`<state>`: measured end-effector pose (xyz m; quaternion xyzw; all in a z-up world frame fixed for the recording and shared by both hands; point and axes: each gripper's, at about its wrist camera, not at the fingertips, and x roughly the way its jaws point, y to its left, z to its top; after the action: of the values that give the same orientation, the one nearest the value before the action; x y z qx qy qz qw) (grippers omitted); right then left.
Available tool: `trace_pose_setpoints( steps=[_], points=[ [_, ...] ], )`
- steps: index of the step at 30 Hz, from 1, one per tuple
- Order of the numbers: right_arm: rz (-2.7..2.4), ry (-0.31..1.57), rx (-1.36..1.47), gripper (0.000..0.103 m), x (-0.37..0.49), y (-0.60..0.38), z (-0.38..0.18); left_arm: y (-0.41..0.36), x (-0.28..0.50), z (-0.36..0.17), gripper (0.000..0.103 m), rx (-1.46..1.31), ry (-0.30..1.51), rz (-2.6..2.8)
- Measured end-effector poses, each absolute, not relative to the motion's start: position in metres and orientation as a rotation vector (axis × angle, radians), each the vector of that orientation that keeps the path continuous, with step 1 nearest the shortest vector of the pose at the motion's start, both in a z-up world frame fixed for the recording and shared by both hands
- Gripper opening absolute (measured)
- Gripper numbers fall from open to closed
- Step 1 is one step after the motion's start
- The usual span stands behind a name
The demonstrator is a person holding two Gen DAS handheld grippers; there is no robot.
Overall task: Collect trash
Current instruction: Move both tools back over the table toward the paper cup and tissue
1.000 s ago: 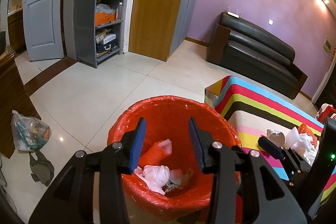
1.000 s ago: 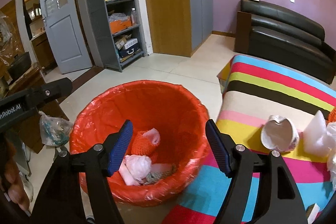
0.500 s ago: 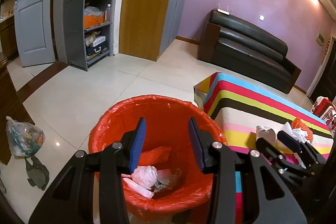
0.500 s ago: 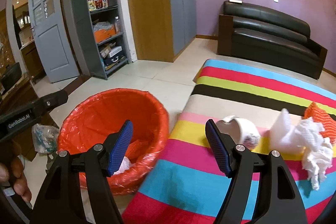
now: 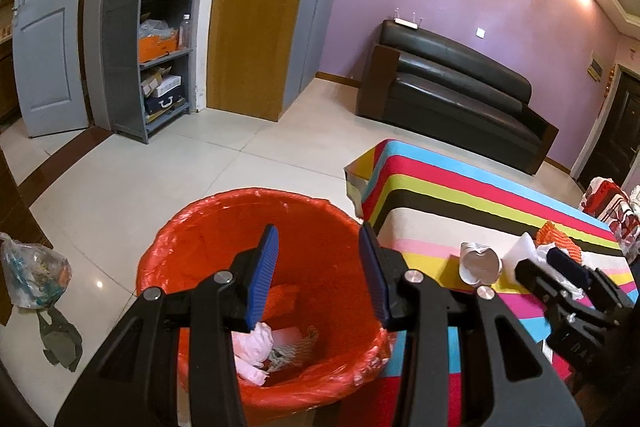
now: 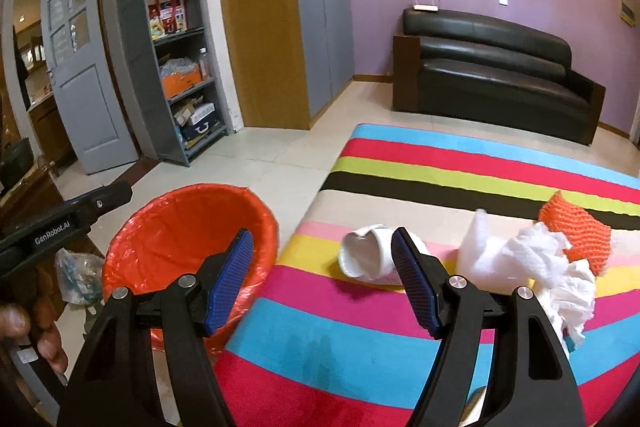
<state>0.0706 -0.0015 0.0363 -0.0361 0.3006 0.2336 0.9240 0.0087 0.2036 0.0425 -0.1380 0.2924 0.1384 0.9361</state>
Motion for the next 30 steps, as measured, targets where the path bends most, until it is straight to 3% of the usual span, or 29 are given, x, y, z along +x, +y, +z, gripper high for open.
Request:
trace_pose_setpoints(
  steps=[14,30],
  points=[
    [0.391,0.604,-0.06,0.068,0.091,-0.062,0.032,0.156,0.046,0.03,0.041,-0.236,0.611,0.216],
    [0.293,0.654,-0.07,0.069,0.115,-0.139,0.009,0.099,0.085,0.009,0.053,-0.209,0.646,0.084]
  ],
)
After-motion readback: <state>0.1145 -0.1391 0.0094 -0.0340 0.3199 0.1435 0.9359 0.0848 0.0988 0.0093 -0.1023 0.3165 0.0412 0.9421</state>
